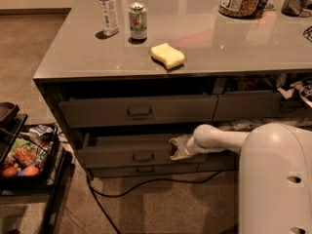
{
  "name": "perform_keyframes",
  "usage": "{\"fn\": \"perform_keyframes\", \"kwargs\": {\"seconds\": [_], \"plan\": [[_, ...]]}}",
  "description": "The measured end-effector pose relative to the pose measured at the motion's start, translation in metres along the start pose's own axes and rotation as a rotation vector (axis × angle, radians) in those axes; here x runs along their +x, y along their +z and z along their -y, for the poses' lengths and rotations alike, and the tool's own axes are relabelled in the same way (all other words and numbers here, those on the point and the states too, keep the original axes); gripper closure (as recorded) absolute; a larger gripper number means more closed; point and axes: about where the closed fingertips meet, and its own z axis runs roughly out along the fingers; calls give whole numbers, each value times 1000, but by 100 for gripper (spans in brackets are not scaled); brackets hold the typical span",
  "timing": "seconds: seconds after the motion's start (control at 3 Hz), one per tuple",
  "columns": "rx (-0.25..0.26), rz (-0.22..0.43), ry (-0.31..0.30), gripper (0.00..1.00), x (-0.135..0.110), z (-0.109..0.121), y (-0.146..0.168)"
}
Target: Open middle drawer
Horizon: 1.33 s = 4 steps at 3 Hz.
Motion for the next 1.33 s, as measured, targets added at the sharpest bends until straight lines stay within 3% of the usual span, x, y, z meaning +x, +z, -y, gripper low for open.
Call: {"fn": "perform_keyframes", "kwargs": {"seconds": [0.33,1.0,1.33], "plan": [[49,-14,-16,60,0,-1,4],[72,-18,-33,54,-4,-6,1],[72,-18,-33,57,-4,-6,1]]}}
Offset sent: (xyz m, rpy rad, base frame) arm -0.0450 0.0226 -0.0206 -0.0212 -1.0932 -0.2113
